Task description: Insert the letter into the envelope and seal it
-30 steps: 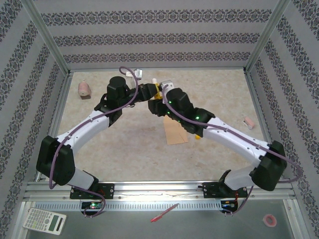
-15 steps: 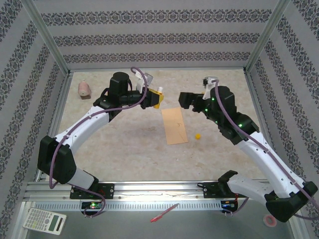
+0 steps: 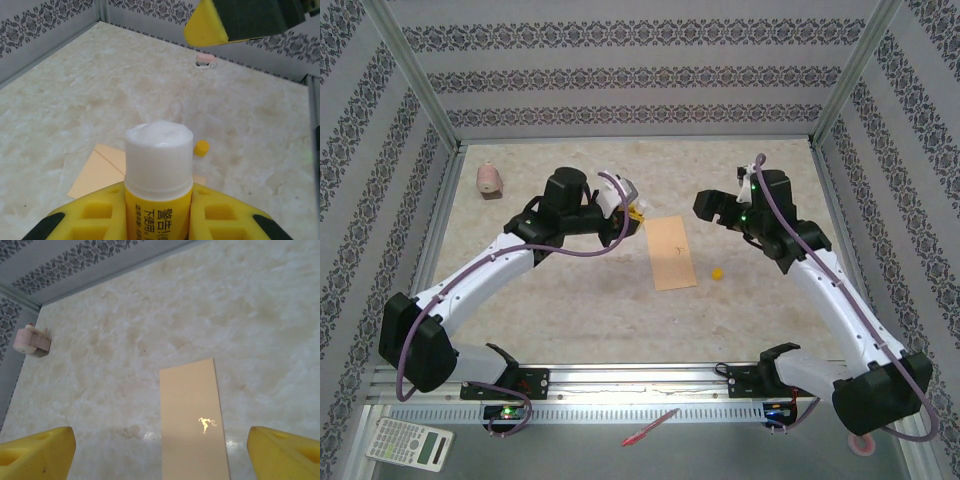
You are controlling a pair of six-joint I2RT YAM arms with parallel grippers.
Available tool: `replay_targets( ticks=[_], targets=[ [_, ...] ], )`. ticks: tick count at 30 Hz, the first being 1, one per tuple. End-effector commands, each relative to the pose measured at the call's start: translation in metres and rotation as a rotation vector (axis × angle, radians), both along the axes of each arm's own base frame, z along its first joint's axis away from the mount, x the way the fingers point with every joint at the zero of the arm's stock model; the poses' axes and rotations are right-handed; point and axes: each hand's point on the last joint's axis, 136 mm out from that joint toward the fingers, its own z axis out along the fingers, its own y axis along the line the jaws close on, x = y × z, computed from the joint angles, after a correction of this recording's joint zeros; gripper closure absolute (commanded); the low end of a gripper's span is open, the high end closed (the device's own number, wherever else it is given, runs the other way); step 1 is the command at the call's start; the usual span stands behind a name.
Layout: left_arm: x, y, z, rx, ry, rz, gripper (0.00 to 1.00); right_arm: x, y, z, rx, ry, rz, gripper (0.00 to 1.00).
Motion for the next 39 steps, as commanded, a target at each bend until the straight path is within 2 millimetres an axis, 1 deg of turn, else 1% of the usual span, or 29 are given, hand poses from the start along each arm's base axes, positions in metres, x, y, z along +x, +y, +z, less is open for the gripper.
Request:
replay_targets(
  ticks=[1,5,10,15,19,28,30,33,39],
  targets=[
    [-0.001,0.007,-0.009,0.097,-0.076,-0.007,1.00,0.000,0.007,-0.002,0.024,0.041,0.059,0.14],
    [-0.003,0.008,-0.012,0.123,-0.080,-0.011,1.00,0.001,0.007,-0.010,0.022,0.089,0.075,0.18],
    [-0.006,0.007,-0.022,0.156,-0.072,-0.020,0.99,0.004,0.011,-0.019,0.028,0.129,0.090,0.22],
    [-0.012,0.007,-0.035,0.196,-0.041,-0.035,0.97,0.002,0.004,-0.036,-0.033,0.212,0.073,0.26],
    [-0.017,0.007,-0.048,0.241,-0.002,-0.049,0.97,-0.007,-0.010,-0.055,-0.112,0.325,0.038,0.28],
    [-0.029,0.006,-0.082,0.338,0.085,-0.063,0.98,-0.040,-0.035,-0.101,-0.258,0.554,0.003,0.31],
    [-0.032,0.006,-0.089,0.348,0.104,-0.061,0.99,-0.046,-0.036,-0.111,-0.266,0.595,0.002,0.31],
    [-0.035,0.004,-0.094,0.346,0.120,-0.063,0.99,-0.054,-0.039,-0.126,-0.272,0.643,0.001,0.33],
    [-0.038,0.004,-0.104,0.337,0.172,-0.045,0.99,-0.062,-0.043,-0.155,-0.268,0.710,-0.007,0.38]
  ],
)
